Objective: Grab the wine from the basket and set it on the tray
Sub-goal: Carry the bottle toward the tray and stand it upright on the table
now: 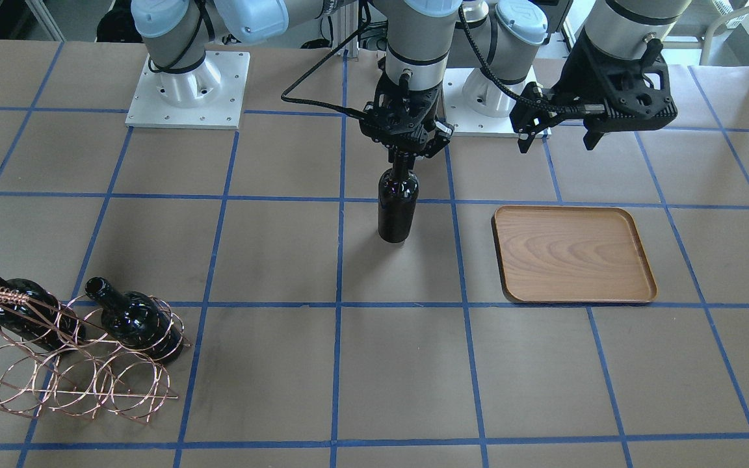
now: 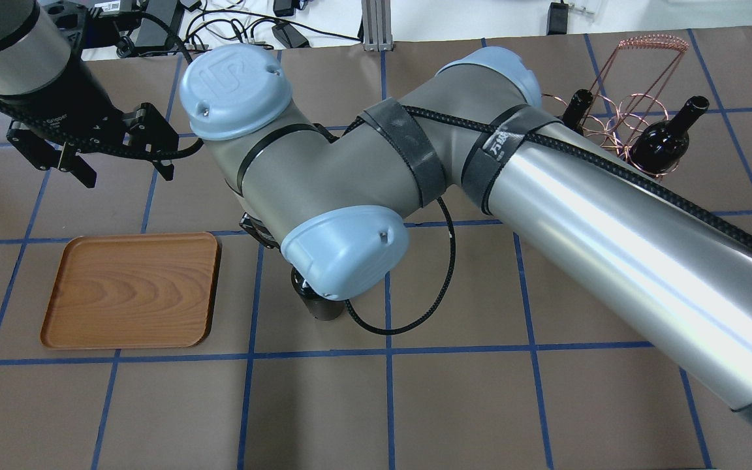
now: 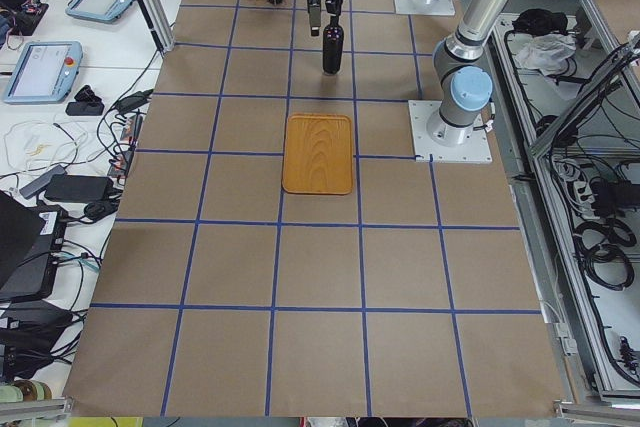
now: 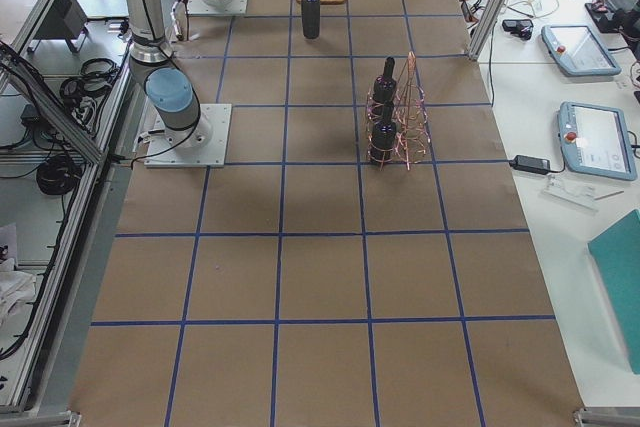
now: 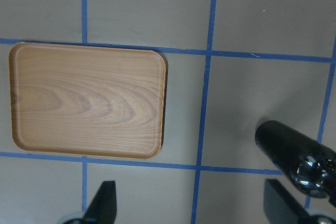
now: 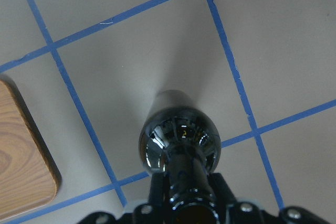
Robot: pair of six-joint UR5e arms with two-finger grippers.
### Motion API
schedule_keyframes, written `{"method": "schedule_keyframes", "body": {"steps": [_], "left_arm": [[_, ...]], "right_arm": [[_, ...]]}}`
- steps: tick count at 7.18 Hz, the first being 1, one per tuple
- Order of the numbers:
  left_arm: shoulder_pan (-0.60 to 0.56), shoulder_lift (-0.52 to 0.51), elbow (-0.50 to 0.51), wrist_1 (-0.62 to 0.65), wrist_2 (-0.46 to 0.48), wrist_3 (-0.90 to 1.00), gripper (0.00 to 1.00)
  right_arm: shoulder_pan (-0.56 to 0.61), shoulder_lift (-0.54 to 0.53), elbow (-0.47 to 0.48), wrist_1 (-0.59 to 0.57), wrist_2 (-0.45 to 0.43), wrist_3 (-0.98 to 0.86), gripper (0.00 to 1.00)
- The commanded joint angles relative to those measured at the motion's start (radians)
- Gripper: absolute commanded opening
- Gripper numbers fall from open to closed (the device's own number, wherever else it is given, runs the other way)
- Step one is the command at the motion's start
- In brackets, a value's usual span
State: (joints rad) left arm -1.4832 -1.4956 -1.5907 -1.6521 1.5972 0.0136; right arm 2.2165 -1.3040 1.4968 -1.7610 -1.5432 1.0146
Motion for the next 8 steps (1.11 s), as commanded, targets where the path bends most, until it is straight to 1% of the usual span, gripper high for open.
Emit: {"method": "schedule_keyframes", "body": {"steps": [1, 2, 3, 4, 5, 6, 7, 8], "left_arm": [[0.000, 0.000, 0.000, -0.002, 0.001, 0.000, 1.00], [0.000, 0.000, 0.000, 0.000, 0.000, 0.000, 1.00], [0.000, 0.000, 0.000, -0.002, 0.001, 0.000, 1.00], [-0.002, 0.000, 0.000, 0.000, 0.000, 0.000, 1.00], [0.001, 0.000, 0.000, 0.003, 0.000, 0.002, 1.00], [0.000, -0.002, 0.001, 0.014, -0.006, 0.002, 1.00], [0.000, -0.002, 0.000, 0.014, -0.005, 0.002, 1.00], [-0.002, -0.009, 0.000, 0.015, -0.005, 0.000, 1.00]], "right_arm": [[0.000, 0.008, 0.005, 0.000, 0.000, 0.001, 0.40], [0.000, 0.008, 0.005, -0.002, 0.000, 0.001, 0.48], [0.000, 0.008, 0.006, 0.000, -0.003, -0.002, 0.90], [0.000, 0.011, 0.005, -0.002, 0.002, -0.004, 1.00], [-0.011, 0.006, -0.010, -0.002, 0.005, -0.017, 1.00], [-0.035, 0.000, -0.050, 0.000, -0.003, -0.074, 1.00], [-0.087, -0.021, -0.090, 0.030, -0.014, -0.175, 1.00], [-0.180, -0.074, -0.090, 0.104, -0.021, -0.332, 1.00]]}}
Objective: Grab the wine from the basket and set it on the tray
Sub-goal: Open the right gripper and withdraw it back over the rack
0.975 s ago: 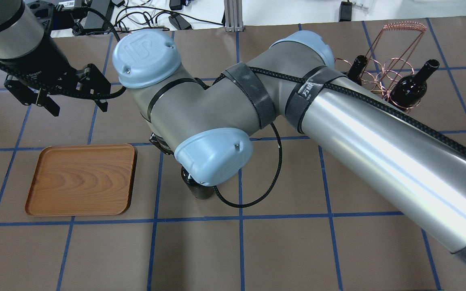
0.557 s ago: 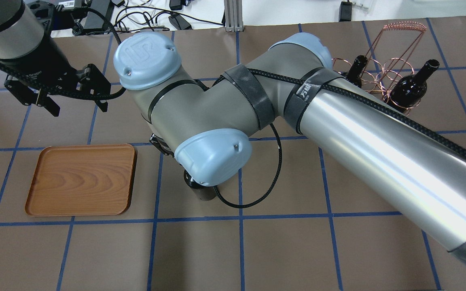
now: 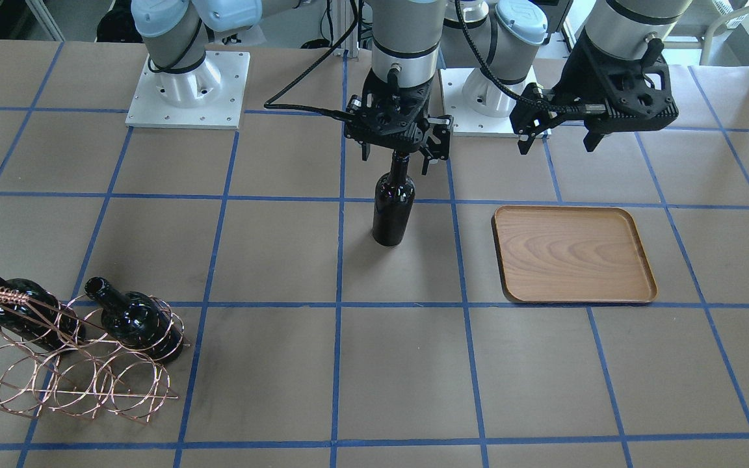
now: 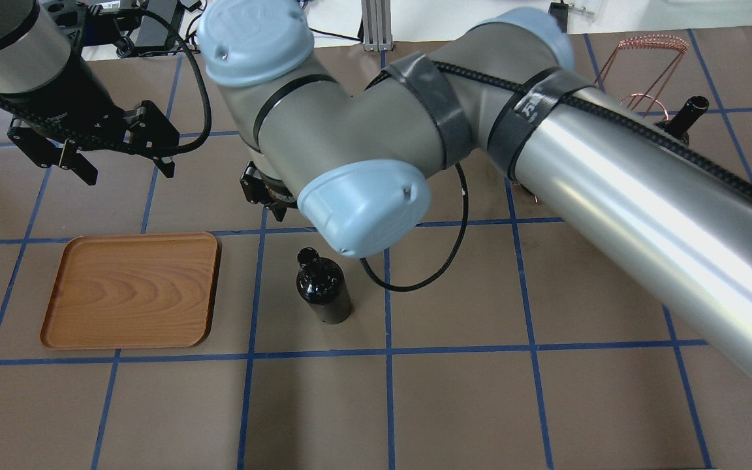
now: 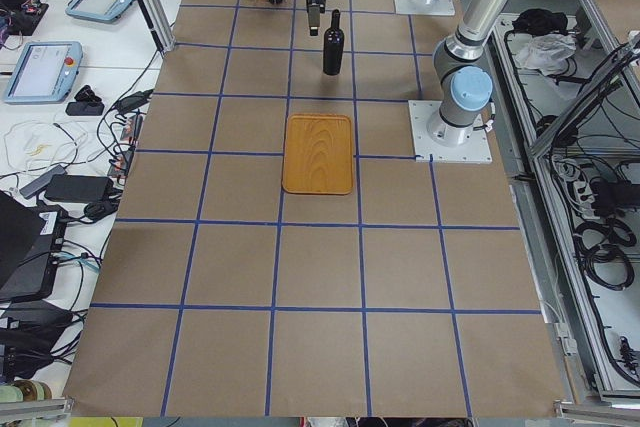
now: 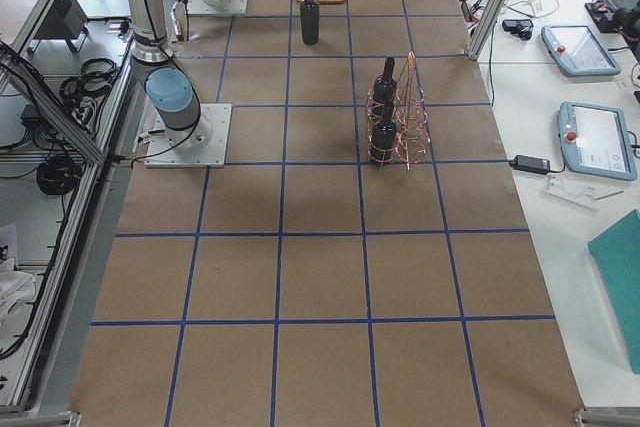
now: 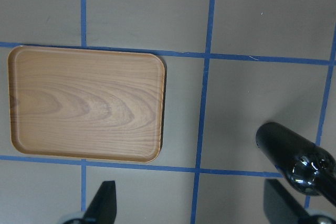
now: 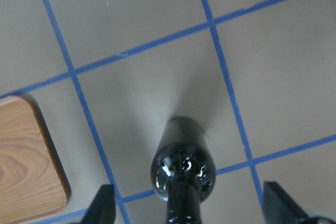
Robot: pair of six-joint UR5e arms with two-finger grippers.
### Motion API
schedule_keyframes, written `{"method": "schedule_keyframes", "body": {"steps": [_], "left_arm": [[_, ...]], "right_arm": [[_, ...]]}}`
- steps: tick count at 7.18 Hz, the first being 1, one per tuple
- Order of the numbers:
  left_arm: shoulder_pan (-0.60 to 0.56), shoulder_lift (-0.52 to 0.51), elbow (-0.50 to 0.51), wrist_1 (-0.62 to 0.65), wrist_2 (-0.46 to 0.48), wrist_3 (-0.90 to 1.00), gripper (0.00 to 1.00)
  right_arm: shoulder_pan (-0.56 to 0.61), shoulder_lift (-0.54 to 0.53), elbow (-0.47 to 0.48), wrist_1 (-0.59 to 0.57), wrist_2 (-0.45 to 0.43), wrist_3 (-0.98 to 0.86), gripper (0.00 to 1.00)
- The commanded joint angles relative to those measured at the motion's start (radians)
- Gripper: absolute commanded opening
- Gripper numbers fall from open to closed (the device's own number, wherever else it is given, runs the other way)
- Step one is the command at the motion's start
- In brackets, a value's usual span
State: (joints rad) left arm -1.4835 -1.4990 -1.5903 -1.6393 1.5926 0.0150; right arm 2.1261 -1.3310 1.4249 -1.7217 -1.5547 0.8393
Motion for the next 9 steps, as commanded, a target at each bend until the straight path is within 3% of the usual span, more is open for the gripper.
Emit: {"method": "schedule_keyframes", "body": {"steps": [1, 3, 4, 7, 9], "left_arm": [[0.000, -0.018, -0.002, 0.001, -0.006, 0.000, 1.00], [-0.029, -0.018, -0.008, -0.008, -0.014, -0.085, 1.00], [-0.085, -0.020, -0.016, -0.001, -0.035, -0.098, 1.00], [-0.237, -0.041, -0.019, -0.004, -0.043, -0.136, 1.00], [-0.320, -0.052, -0.074, 0.003, -0.043, -0.189, 1.00]], "right_arm": [[-0.227, -0.116, -0.018, 0.155, -0.036, -0.380, 1.00], [-0.456, -0.210, -0.017, 0.247, -0.062, -0.718, 1.00], [-0.501, -0.265, -0.015, 0.282, -0.067, -0.770, 1.00], [-0.514, -0.277, 0.006, 0.229, -0.047, -0.770, 1.00], [-0.518, -0.251, 0.037, 0.208, -0.053, -0.880, 1.00]]}}
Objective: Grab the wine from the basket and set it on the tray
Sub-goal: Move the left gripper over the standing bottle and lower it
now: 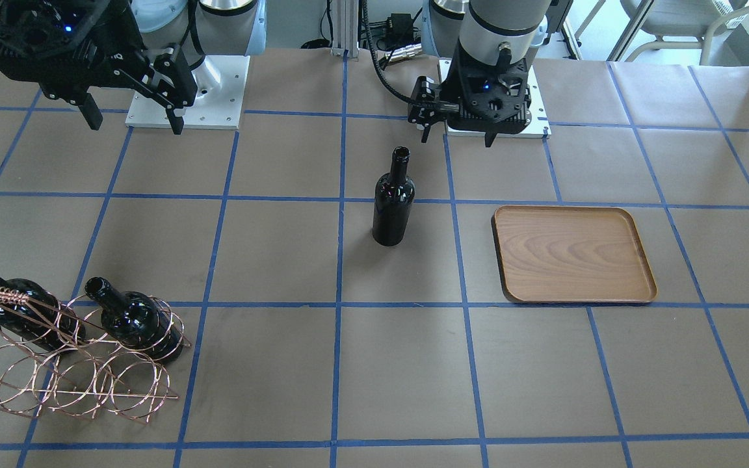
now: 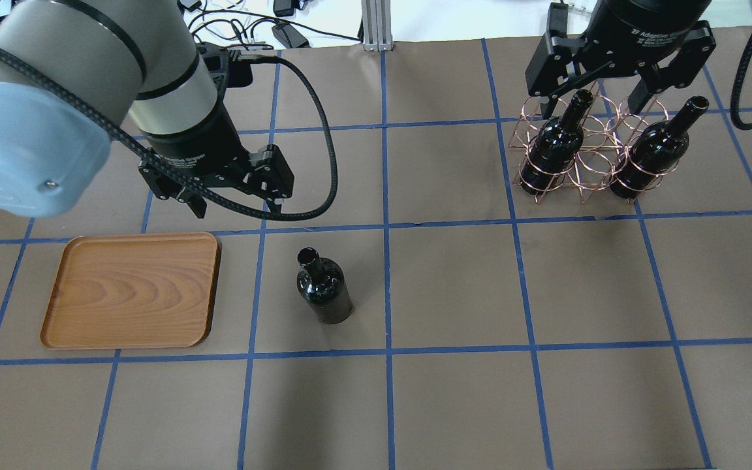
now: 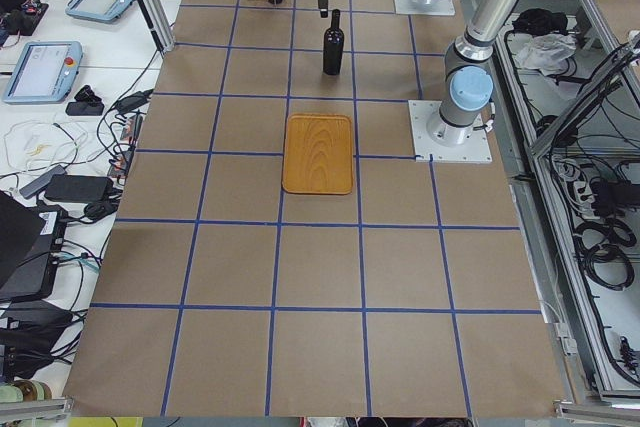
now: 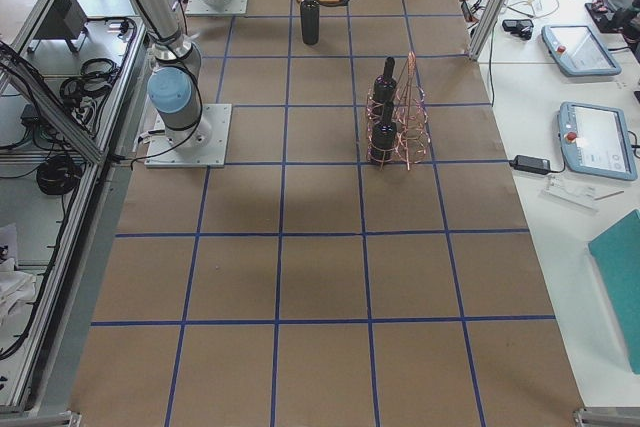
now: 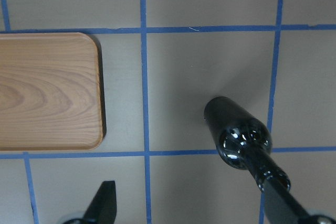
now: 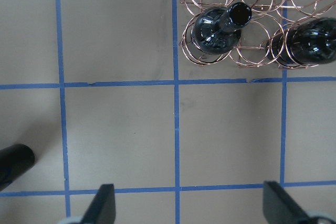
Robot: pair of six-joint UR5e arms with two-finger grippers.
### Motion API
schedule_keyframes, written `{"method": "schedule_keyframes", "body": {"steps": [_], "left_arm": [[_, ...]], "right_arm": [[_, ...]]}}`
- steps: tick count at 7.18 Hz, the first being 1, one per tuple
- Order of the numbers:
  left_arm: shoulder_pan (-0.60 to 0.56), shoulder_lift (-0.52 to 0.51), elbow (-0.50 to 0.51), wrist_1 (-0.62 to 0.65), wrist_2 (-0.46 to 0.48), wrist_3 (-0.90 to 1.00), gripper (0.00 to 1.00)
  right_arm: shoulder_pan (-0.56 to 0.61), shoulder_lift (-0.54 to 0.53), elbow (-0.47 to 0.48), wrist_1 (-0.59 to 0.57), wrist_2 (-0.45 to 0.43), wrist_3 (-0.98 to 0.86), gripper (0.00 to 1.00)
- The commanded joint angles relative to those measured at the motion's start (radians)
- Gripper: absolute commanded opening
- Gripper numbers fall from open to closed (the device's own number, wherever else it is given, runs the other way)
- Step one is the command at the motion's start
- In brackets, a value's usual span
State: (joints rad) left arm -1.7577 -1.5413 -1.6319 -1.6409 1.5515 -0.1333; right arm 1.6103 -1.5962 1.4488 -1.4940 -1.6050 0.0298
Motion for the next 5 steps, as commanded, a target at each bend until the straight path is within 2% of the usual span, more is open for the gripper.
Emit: {"method": "schedule_keyframes", "body": {"steps": [1, 2, 3, 5], "left_arm": [[-0.057, -0.023, -0.043, 0.022, -0.055, -0.087, 1.00], [-0.071, -0.035, -0.049, 0.035, -0.115, -0.085, 1.00], [-0.087, -0.049, -0.066, 0.076, -0.116, -0.085, 1.00], [-0.095, -0.081, -0.129, 0.149, -0.119, -0.083, 1.00]], "right_arm": [[-0.003, 0.015, 0.013, -0.022, -0.001, -0.068, 1.00], [-0.003, 0.015, 0.013, -0.025, 0.000, -0.067, 1.00], [-0.001, 0.015, 0.016, -0.096, 0.000, -0.070, 1.00], [-0.001, 0.016, 0.030, -0.103, -0.001, -0.071, 1.00]]}}
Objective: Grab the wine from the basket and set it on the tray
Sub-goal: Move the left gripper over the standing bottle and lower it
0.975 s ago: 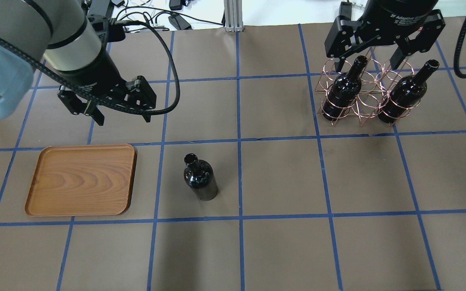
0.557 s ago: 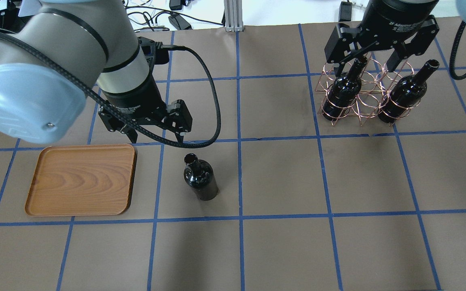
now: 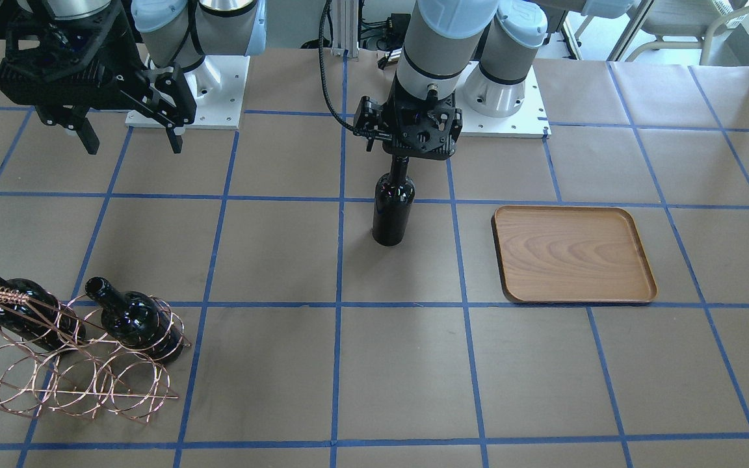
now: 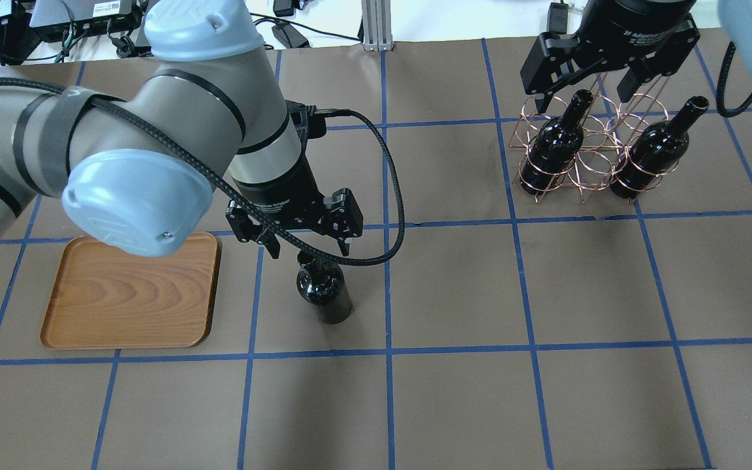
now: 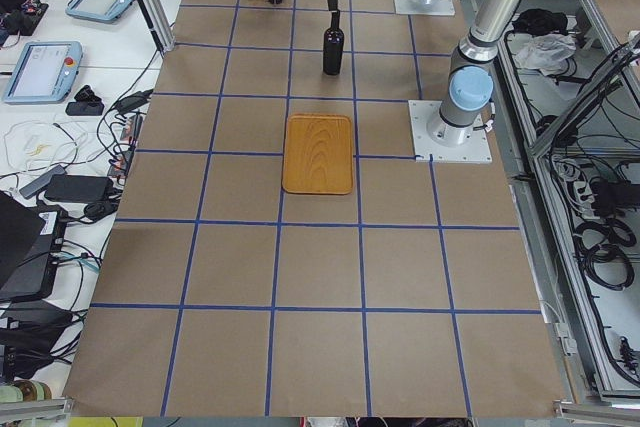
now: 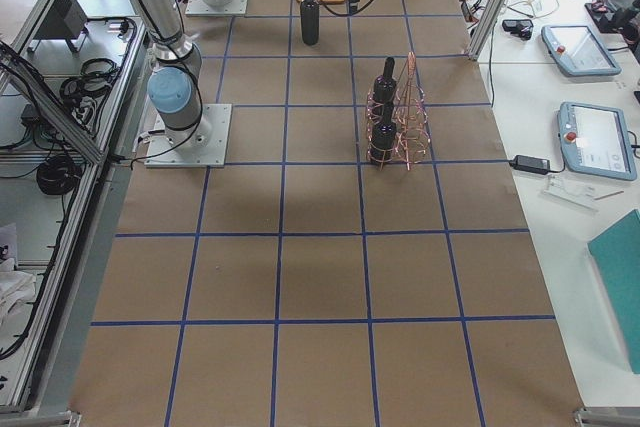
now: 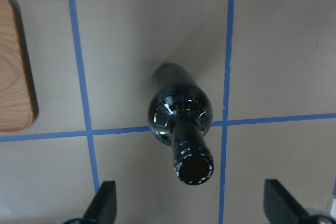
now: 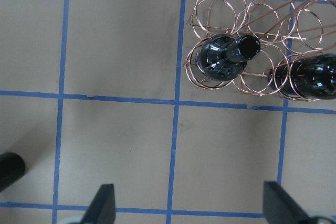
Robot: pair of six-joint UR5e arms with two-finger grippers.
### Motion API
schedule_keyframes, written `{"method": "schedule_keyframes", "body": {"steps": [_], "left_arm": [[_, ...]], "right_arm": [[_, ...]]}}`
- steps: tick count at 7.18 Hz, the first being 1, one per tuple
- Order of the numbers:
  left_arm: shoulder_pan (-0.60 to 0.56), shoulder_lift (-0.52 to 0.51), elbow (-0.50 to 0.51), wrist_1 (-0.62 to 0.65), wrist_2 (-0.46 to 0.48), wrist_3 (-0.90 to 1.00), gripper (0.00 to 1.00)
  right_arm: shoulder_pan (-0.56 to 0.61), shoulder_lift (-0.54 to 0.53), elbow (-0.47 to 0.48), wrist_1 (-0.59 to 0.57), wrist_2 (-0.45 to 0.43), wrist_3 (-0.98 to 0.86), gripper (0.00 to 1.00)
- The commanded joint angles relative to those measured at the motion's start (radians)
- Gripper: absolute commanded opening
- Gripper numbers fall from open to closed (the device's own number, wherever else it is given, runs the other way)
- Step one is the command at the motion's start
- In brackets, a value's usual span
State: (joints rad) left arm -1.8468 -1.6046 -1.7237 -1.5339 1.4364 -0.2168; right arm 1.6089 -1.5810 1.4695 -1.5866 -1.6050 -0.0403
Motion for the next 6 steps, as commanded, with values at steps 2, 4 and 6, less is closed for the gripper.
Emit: {"method": "schedule_keyframes", "body": {"steps": [2, 4, 6], "left_arm": [[-0.006, -0.047, -0.048, 0.057, -0.008, -0.004, 1.00], [-0.006, -0.038, -0.048, 0.048, -0.001, 0.011, 0.86], [-0.006, -0.037, -0.048, 0.011, 0.002, 0.013, 0.74]], "right_arm": [[0.000, 0.001, 0.014, -0.018, -0.001, 0.000, 1.00], [0.000, 0.001, 0.014, -0.015, 0.000, 0.000, 1.00], [-0.001, 0.001, 0.014, -0.016, 0.002, 0.000, 1.00]]}}
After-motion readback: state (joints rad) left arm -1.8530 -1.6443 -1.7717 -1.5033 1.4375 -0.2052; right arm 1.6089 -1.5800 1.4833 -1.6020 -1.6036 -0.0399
